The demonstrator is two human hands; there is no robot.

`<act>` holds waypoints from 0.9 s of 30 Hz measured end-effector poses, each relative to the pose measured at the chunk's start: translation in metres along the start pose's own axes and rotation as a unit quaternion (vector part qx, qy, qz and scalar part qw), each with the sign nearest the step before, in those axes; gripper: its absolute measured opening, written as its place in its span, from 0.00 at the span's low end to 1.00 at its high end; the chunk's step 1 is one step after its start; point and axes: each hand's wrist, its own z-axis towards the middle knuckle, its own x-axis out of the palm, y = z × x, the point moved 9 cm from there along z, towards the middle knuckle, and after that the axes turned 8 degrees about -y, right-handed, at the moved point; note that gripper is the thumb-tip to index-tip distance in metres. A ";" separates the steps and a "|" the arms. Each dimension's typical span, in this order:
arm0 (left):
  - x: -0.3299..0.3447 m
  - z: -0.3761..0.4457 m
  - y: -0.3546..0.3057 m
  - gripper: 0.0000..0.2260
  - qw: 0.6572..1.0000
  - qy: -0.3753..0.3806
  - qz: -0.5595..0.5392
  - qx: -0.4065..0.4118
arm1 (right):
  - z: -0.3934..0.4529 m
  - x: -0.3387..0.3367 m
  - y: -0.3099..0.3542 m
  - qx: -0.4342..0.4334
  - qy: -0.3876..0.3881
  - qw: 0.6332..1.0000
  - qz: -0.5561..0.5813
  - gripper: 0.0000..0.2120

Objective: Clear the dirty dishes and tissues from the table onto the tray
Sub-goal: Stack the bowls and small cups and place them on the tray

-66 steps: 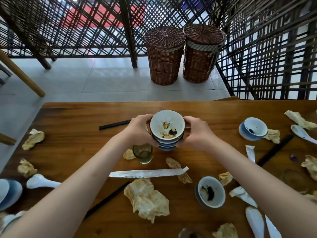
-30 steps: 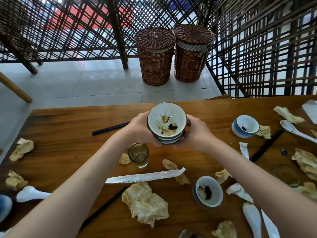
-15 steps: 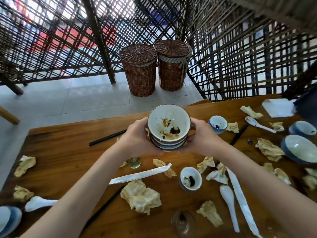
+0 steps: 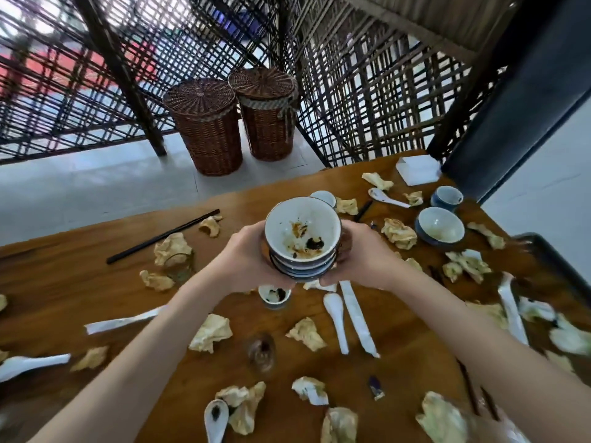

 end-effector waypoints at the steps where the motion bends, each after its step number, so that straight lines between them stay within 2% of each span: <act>1: 0.010 -0.001 -0.008 0.37 1.000 -0.001 0.003 0.001 | -0.005 -0.010 -0.007 0.001 -0.001 1.000 -0.003 0.36; 6: 0.058 -0.001 -0.036 0.37 1.000 -0.024 -0.001 -0.016 | -0.022 -0.050 -0.042 -0.006 0.017 1.000 -0.017 0.42; 14: 0.140 0.006 -0.077 0.35 0.998 -0.050 -0.011 -0.032 | -0.034 -0.116 -0.100 -0.035 0.030 0.997 -0.056 0.43; 19: 0.181 0.023 -0.093 0.33 0.998 -0.037 -0.028 -0.042 | -0.031 -0.146 -0.136 -0.028 0.041 0.998 -0.047 0.41; 27: 0.224 0.088 -0.109 0.39 0.999 -0.013 -0.011 -0.042 | 0.006 -0.186 -0.183 -0.007 0.030 0.999 -0.009 0.40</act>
